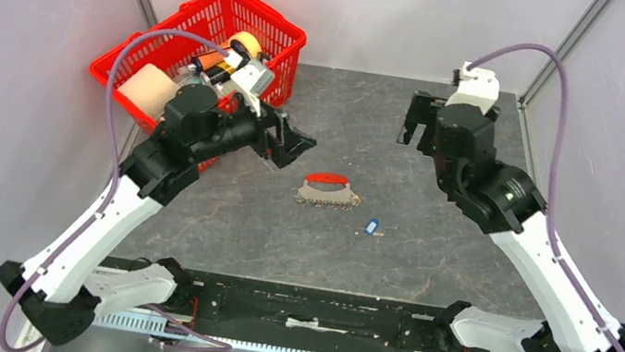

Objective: Put the keys on the keyring

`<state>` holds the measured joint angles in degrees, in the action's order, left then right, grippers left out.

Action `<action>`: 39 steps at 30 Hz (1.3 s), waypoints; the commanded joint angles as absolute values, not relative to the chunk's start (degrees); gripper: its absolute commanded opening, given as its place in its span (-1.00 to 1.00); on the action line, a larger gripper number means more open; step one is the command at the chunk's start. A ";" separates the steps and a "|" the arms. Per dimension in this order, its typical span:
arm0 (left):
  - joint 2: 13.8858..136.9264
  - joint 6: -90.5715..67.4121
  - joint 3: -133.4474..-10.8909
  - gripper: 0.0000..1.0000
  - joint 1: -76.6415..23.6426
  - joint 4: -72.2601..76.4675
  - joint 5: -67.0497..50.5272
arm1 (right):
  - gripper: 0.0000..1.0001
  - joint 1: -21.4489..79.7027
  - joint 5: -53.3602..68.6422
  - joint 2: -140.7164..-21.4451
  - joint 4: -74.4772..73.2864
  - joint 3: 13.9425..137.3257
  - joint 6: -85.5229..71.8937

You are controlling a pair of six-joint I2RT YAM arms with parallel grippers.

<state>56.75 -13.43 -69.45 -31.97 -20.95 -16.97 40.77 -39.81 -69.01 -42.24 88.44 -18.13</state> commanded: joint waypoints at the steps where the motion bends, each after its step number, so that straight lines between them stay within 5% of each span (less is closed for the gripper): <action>1: 62.27 -10.83 -76.55 0.97 -35.51 -23.64 -11.41 | 0.98 40.82 -38.32 -65.60 -43.38 87.53 -24.76; 7: 70.03 -8.53 -82.62 0.97 -35.51 -31.56 -5.89 | 0.98 40.87 -29.28 -65.24 -48.68 86.86 -20.80; 22: 73.64 -14.31 -73.00 0.97 -35.68 -24.45 -13.09 | 0.98 40.83 -24.42 -55.99 -42.30 73.66 -15.64; 39: 84.60 -19.09 -61.82 0.76 -35.69 -21.19 2.52 | 0.98 40.86 -13.01 -61.74 -41.89 67.55 -22.34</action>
<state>82.81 -17.19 -62.65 -35.48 -24.56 -2.50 40.75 -17.93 -61.12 -44.18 68.29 -20.58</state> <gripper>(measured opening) 0.893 0.993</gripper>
